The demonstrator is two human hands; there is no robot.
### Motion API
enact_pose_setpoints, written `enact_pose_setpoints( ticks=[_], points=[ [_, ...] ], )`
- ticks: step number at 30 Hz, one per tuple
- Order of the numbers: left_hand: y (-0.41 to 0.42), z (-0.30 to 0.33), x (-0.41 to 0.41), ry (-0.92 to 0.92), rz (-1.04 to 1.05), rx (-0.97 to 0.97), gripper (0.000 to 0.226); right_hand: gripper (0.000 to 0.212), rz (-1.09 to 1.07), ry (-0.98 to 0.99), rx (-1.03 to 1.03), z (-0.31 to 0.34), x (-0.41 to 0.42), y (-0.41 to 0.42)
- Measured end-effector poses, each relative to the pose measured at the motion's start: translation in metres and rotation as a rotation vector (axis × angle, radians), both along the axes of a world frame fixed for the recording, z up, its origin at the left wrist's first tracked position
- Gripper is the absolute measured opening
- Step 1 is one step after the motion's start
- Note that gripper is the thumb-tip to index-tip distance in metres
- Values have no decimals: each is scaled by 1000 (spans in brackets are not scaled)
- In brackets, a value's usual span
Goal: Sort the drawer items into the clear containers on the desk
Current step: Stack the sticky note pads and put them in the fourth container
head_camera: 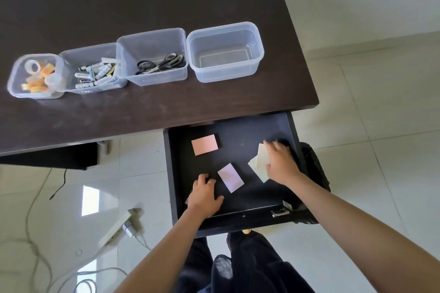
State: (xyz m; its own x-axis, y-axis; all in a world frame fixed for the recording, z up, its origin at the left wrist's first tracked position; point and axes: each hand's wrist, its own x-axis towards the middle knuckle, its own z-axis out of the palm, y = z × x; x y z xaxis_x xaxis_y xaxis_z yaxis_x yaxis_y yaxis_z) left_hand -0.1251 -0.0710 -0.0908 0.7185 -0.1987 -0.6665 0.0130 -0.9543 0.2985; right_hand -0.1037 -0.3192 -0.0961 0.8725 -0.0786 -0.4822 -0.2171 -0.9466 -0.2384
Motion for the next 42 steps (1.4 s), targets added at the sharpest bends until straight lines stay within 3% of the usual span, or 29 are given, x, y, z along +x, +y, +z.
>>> enact_pose_setpoints(
  ticks=[7, 10, 13, 15, 18, 22, 26, 33, 42],
  points=[
    [-10, 1, -2, -3, 61, -27, 63, 63, 23, -16, -31, 13, 5, -7],
    [-15, 8, 0, -34, 70, -61, 61, 44, 17, -99, 26, 17, 1, -8],
    [-20, 17, 2, -56, 110, -132, 60, 19, -47, -148, 177, 23, -2, -6],
    [-24, 24, 4, -57, 158, -189, 59, 13, -173, -123, 350, 28, -3, -3],
    [-32, 33, 7, -60, 243, -282, 56, 14, -244, -99, 545, 39, -2, 4],
    [-40, 44, 4, -120, 278, -453, 49, 14, -158, -63, 717, 50, -4, 17],
    [-42, 49, 3, -105, 373, -583, 32, 18, -103, 5, 722, 55, -5, 25],
    [-32, 48, 2, -121, 512, -604, 22, 8, -242, -20, 749, 58, -11, 28],
    [-35, 43, 1, 70, 438, -605, 16, 14, -312, -4, 816, 64, -16, 22]
  ],
)
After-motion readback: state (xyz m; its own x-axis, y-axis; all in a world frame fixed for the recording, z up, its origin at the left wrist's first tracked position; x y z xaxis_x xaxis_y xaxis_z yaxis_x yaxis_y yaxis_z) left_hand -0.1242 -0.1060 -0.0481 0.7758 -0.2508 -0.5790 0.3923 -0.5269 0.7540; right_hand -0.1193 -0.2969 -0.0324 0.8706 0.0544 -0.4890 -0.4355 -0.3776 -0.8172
